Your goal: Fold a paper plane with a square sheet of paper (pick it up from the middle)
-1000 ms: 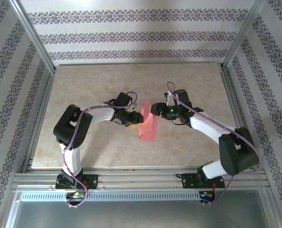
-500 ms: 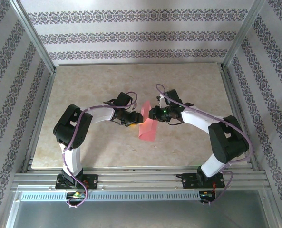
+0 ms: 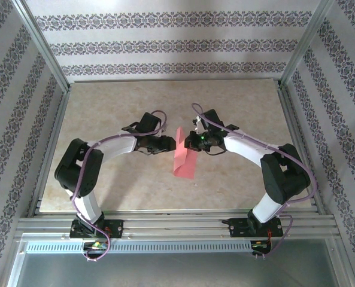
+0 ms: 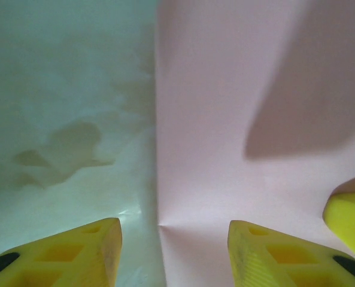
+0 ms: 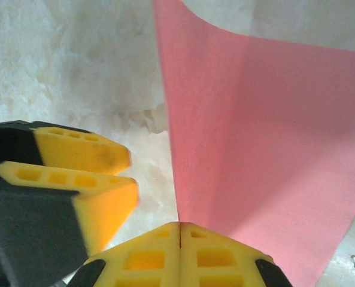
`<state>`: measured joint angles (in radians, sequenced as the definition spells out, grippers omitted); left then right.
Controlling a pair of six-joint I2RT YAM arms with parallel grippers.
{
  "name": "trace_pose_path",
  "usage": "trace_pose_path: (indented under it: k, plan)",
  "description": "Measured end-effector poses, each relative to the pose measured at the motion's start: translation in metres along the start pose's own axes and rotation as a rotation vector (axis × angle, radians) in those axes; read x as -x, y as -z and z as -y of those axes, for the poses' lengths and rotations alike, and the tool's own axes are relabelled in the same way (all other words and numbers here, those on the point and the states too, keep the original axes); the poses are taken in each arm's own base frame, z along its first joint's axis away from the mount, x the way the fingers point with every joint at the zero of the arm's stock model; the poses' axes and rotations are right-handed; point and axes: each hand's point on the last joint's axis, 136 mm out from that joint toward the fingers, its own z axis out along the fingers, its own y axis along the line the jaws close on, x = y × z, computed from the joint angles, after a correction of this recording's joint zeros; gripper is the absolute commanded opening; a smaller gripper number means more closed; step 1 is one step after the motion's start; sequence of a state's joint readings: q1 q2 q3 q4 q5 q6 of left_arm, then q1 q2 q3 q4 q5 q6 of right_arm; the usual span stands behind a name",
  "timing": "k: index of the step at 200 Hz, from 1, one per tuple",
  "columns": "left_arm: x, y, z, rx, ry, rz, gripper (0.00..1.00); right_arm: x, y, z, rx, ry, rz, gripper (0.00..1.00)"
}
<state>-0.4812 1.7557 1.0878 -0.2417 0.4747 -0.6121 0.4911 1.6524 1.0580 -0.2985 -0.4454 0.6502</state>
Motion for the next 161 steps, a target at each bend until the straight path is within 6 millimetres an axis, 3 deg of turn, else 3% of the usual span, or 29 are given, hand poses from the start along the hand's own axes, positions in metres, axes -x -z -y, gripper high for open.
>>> trace_pose_path:
  k: [40,65,104,131,161]
  plan:
    - [0.008,0.027,-0.026,0.104,0.030,0.090,0.52,0.008,0.021,0.000,-0.136,0.062,0.022,0.00]
    - [0.006,0.029,-0.034,0.134,0.041,0.098,0.51,0.017,0.050,-0.001,-0.234,0.140,0.050,0.00]
    - [-0.003,0.025,-0.042,0.142,0.085,0.079,0.48,0.021,0.079,-0.025,-0.330,0.280,0.062,0.00]
    - [-0.009,0.023,-0.047,0.152,0.114,0.069,0.46,0.011,0.070,-0.038,-0.380,0.339,0.020,0.00]
    - [-0.008,0.024,-0.053,0.178,0.143,0.085,0.44,-0.004,0.027,-0.034,-0.426,0.338,-0.073,0.00]
